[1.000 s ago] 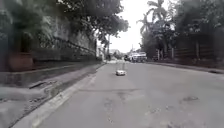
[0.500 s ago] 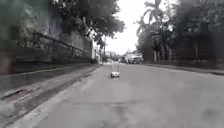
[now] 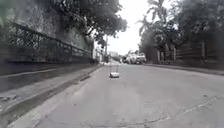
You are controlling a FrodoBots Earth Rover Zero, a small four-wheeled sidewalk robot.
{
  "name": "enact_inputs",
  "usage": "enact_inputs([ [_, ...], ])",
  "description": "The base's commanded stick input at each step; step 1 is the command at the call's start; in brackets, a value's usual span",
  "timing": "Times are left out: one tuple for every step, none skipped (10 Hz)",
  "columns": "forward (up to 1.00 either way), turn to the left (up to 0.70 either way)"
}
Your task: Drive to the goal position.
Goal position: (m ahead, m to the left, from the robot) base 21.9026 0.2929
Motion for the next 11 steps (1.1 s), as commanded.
enact_inputs([
  [1.0, 0.0],
  [1.0, 0.0],
  [1.0, 0.0],
  [1.0, 0.0],
  [1.0, 0.0],
  [1.0, 0.0],
  [1.0, 0.0],
  [1.0, 0.0],
  [1.0, 0.0],
  [1.0, 0.0],
  [1.0, 0.0],
])
